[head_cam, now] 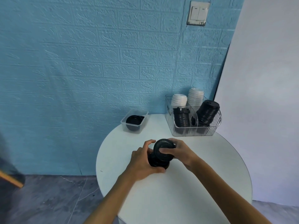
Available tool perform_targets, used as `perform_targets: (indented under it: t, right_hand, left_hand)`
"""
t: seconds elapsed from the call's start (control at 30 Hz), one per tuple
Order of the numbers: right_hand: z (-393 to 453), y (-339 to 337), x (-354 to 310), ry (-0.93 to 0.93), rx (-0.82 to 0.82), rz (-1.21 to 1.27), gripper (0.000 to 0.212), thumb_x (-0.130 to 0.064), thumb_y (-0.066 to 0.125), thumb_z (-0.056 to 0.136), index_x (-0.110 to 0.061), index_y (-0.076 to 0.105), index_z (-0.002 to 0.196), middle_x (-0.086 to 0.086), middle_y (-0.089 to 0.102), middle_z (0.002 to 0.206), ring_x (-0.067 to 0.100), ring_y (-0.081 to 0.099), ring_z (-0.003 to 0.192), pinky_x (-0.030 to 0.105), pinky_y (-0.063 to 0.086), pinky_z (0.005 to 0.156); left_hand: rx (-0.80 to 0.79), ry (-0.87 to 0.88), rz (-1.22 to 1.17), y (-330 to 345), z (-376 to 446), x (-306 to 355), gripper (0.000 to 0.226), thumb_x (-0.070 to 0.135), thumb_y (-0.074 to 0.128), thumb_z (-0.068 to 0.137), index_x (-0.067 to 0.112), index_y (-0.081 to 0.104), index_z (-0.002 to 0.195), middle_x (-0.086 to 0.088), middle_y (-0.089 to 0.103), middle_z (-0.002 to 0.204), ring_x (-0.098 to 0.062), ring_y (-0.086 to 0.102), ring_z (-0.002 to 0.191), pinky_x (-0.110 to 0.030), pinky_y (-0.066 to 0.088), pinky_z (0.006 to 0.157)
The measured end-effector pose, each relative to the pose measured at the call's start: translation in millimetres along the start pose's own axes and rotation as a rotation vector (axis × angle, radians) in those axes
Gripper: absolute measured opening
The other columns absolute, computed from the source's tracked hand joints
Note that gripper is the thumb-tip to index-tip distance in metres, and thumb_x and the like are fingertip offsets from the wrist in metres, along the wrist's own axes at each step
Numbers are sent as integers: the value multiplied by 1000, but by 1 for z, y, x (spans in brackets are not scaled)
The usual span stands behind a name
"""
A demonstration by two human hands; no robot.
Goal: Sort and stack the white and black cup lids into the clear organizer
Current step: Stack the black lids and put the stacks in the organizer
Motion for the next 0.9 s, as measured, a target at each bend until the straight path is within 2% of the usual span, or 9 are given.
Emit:
perform_targets:
  t: [0.07, 0.1, 0.23, 0.37, 0.47, 0.53, 0.63, 0.73, 0.9]
  right_hand:
    - [2, -2, 2, 40, 42, -36, 46, -25, 86, 78, -24, 61, 117, 6, 74, 102, 15, 70, 86, 21, 55, 66]
    - [3, -3, 3, 62, 52, -47, 50, -30, 86, 78, -26, 58, 119, 6, 73, 103, 14, 67, 85, 18, 49, 61]
    - [5, -4, 8, 131, 3, -39, 47, -36, 84, 81, -26, 59, 119, 8, 70, 104, 19, 63, 86, 21, 48, 60]
    - [3, -3, 11, 131, -85, 144, 41, -30, 84, 82, -17, 67, 117, 12, 73, 105, 20, 70, 92, 24, 55, 70]
    - [3, 2, 11, 78, -34, -78, 28, -30, 87, 79, -22, 73, 102, 0, 75, 88, 13, 67, 78, 16, 49, 57]
    - [5, 7, 9, 5, 5, -210, 26, -32, 88, 76, -26, 74, 98, -8, 74, 87, 10, 68, 81, 15, 50, 63]
    - [9, 5, 14, 5, 67, -267, 38, -36, 88, 75, -27, 73, 109, -3, 70, 101, 16, 68, 97, 23, 52, 80]
    - [9, 3, 20, 25, 79, -300, 28, -41, 86, 76, -30, 75, 101, -4, 70, 102, 14, 66, 97, 25, 51, 82]
    - [10, 2, 21, -15, 57, -415, 23, -43, 81, 81, -31, 79, 101, -11, 72, 96, 9, 66, 88, 24, 53, 81]
  left_hand:
    - [4, 0, -6, 0, 0, 0, 105, 61, 93, 48, 58, 33, 134, 19, 67, 109, -6, 60, 104, -43, 47, 104]
    - [3, -5, -9, 0, 0, 0, 104, 61, 93, 48, 58, 33, 133, 19, 67, 109, -7, 61, 104, -43, 48, 104]
    - [-10, -14, 1, 0, 0, -1, 106, 64, 92, 48, 59, 33, 136, 22, 64, 112, -10, 59, 111, -44, 47, 106]
    - [-10, -20, 18, 1, 1, -4, 106, 67, 91, 47, 60, 36, 137, 22, 61, 117, -11, 56, 114, -43, 49, 105]
    - [-2, -21, 52, 2, 2, -5, 104, 70, 90, 46, 58, 41, 136, 19, 60, 119, -12, 55, 116, -39, 50, 105]
    - [-1, -18, 43, 1, 2, -5, 102, 69, 90, 44, 54, 46, 135, 19, 60, 118, -11, 56, 115, -38, 52, 103]
    - [0, -18, 24, 2, 3, -6, 100, 67, 91, 42, 51, 52, 133, 23, 59, 115, -8, 56, 115, -36, 53, 101]
    - [8, -19, 19, 2, 2, -6, 104, 67, 91, 42, 49, 52, 137, 24, 55, 118, -8, 54, 119, -34, 50, 106]
    - [27, -10, -7, 4, 2, -7, 91, 68, 87, 48, 46, 59, 132, 30, 57, 116, 0, 54, 118, -32, 50, 104]
Point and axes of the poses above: each hand's wrist, its own z-axis towards the middle knuckle, its own y-axis out of the palm, x = y × z, the point moved 4 cm from there along z, towards the middle knuckle
